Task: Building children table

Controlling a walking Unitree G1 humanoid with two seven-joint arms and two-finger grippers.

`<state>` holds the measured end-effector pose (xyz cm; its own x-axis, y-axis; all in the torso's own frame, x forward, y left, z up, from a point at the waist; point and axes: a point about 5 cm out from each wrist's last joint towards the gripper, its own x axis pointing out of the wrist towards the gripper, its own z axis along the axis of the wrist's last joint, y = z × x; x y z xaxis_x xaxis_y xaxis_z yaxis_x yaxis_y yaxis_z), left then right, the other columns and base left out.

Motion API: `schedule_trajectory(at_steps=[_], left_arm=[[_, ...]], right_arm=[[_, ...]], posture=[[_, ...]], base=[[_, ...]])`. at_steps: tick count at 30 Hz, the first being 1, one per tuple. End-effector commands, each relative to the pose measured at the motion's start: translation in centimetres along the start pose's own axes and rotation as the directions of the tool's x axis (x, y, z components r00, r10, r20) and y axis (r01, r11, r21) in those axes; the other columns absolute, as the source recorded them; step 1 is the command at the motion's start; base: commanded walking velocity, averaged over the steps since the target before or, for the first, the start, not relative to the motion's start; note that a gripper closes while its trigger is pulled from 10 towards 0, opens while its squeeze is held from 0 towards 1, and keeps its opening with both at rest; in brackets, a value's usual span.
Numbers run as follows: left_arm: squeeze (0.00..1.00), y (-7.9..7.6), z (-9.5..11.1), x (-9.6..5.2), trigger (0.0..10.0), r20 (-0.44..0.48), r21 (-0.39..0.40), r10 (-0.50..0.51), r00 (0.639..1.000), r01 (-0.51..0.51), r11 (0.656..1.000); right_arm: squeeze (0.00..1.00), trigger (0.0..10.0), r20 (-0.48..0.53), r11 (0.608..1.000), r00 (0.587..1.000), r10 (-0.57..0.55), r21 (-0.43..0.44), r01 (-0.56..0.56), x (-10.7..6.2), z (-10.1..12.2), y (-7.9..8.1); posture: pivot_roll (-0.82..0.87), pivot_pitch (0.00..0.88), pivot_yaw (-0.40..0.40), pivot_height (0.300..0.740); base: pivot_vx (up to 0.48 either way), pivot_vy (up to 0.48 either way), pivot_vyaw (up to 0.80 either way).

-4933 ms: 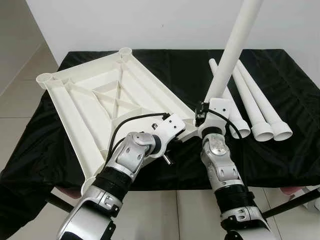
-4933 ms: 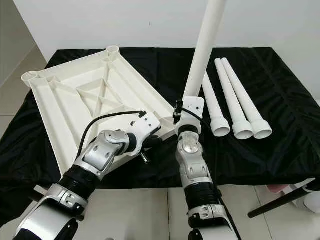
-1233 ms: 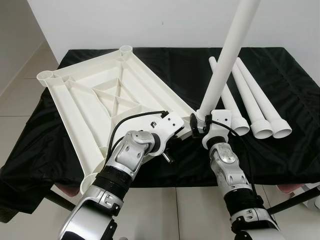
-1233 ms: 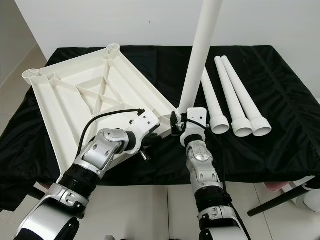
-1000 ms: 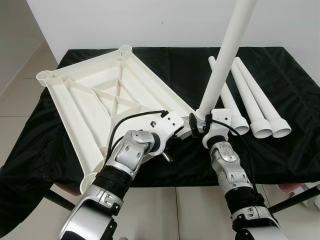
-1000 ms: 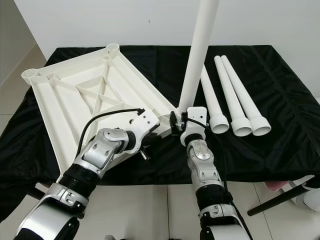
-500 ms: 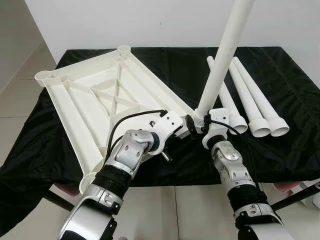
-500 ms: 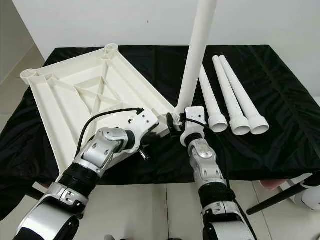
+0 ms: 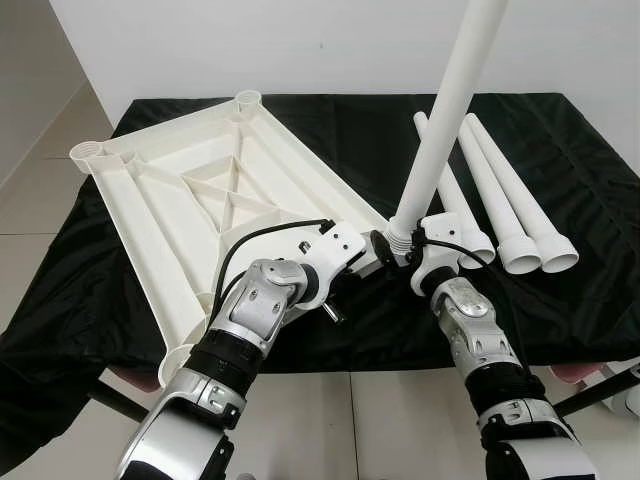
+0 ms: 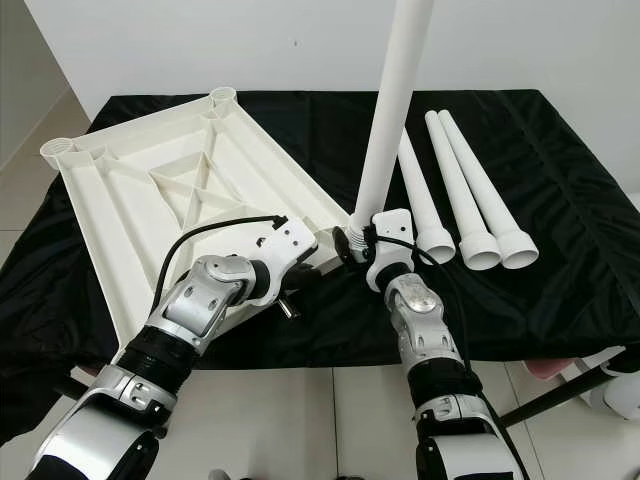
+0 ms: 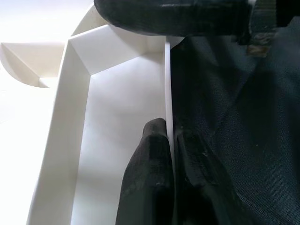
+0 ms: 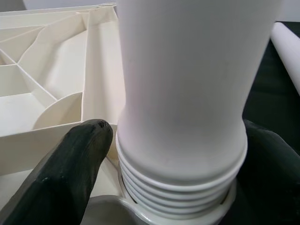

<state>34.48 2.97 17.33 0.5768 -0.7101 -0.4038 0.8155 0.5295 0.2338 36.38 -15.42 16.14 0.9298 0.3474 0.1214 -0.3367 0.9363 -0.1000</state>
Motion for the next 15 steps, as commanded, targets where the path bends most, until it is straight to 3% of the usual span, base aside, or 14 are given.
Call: schedule_trajectory(at_steps=[1, 15], left_arm=[[0.00, 1.0, -0.4, -0.2, 10.0, -0.017, -0.001, 0.150, 0.989, -0.150, 0.989], [0.00, 0.9, -0.5, -0.2, 10.0, -0.020, 0.001, 0.147, 0.989, -0.147, 0.989]], right_arm=[[0.00, 10.0, 0.000, 0.999, 0.999, 0.054, 0.001, -0.054, 0.2, -0.1, 0.6], [0.00, 10.0, 0.040, 0.994, 0.994, 0.106, -0.028, -0.104, 0.6, 1.0, -0.3]], posture=[[-0.12, 0.138, 0.068, 0.740], [-0.12, 0.133, 0.070, 0.740]], base=[[0.000, 0.000, 0.00], [0.000, 0.000, 0.00]])
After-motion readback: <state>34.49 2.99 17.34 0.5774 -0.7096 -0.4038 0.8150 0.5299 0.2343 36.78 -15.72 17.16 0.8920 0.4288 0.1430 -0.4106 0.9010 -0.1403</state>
